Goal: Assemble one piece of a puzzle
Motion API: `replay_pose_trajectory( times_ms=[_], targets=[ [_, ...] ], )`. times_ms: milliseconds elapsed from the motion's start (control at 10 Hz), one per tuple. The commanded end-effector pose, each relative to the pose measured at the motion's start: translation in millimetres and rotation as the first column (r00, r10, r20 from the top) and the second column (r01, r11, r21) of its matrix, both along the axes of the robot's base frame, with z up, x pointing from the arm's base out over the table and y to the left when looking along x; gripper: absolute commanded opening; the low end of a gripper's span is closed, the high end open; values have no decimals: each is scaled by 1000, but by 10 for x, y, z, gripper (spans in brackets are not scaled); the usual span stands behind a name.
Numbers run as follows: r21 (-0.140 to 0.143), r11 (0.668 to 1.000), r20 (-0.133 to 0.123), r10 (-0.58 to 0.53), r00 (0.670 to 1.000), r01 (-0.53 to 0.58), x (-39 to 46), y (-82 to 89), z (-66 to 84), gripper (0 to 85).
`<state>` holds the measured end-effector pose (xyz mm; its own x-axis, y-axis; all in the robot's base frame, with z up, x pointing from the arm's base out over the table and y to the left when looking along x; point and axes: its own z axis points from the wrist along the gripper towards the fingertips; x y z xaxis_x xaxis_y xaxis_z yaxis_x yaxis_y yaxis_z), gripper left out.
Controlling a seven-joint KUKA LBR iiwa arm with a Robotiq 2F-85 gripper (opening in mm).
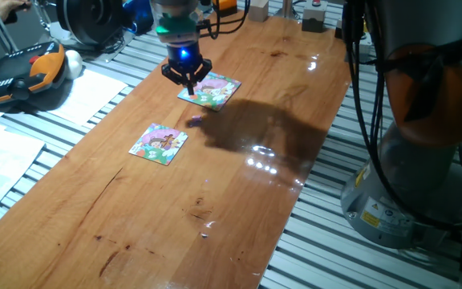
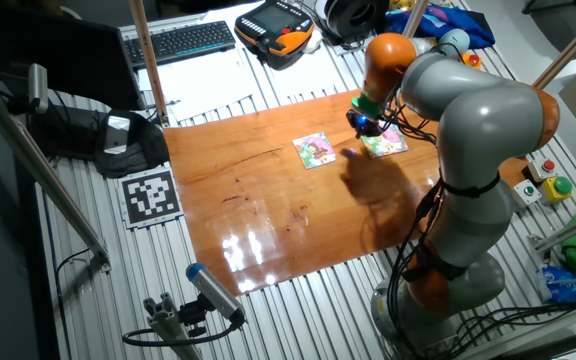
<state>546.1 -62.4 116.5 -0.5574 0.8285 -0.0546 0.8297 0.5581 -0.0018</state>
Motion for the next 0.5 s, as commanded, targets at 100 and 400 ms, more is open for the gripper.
replay_pose_trajectory(
  times_ms=[100,400],
  targets=[
    [-19,1000,1,-2,1000,2,-4,-19,-5,0],
    [-1,999,-10,-32,999,32,-21,-51,-70,0]
  ],
)
